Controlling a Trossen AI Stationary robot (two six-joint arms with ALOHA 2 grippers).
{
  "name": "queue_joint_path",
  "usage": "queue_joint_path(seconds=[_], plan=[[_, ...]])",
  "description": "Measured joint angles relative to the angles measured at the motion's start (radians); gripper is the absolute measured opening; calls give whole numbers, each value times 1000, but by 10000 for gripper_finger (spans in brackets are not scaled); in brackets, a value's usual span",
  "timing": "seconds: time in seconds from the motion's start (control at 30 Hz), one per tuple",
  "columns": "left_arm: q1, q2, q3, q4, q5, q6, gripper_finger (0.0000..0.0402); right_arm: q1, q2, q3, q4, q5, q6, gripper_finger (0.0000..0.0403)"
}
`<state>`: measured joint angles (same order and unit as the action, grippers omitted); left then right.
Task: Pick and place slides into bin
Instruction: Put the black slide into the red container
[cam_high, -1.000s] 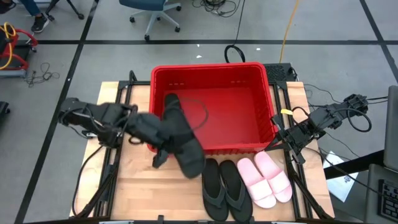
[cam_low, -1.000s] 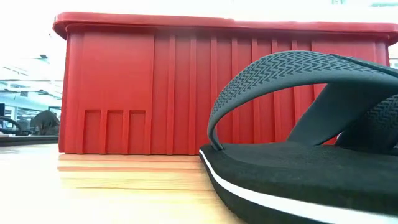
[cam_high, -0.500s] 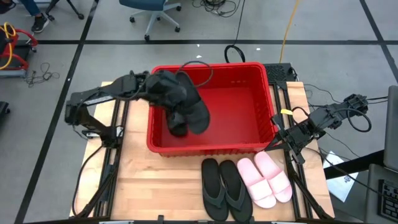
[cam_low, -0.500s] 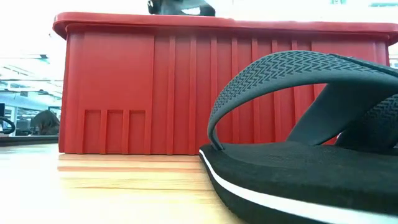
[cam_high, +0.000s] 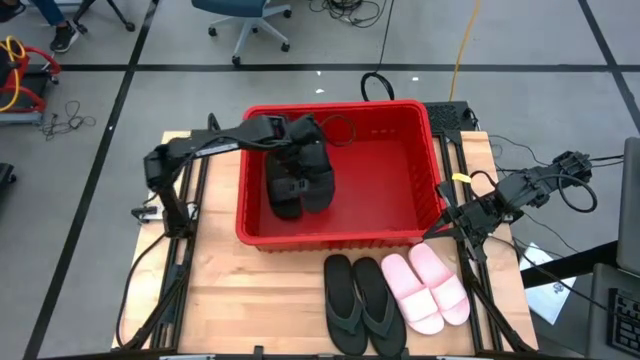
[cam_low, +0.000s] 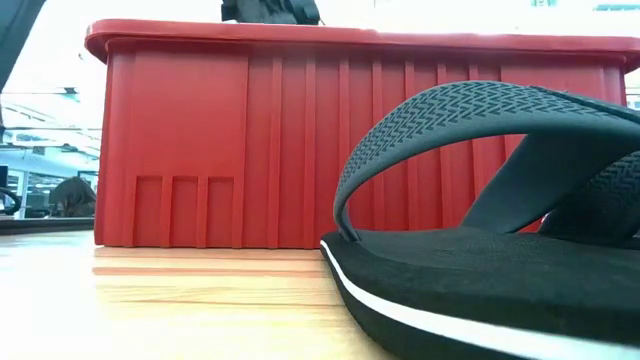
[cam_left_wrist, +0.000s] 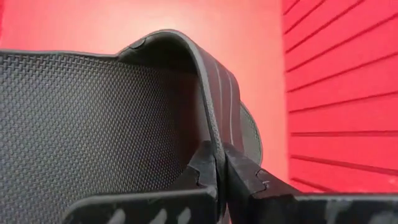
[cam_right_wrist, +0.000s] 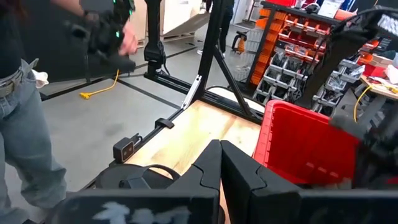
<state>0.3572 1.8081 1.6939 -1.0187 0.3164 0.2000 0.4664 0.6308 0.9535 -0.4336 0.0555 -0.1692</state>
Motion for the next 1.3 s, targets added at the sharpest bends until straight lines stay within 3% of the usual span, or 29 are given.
queue_joint_path(seconds=[0.4,0.57,0.93,1.3], plan=[[104,144,0,4,5,9,0,0,0,0,3,47,0,0],[138,173,0,24,78,13,0,0,0,0,2,53,0,0],[152,181,0,78,163,35,0,0,0,0,2,100,-11,0],[153,259,2,39,151,26,0,0,0,0,3,106,-1,0]])
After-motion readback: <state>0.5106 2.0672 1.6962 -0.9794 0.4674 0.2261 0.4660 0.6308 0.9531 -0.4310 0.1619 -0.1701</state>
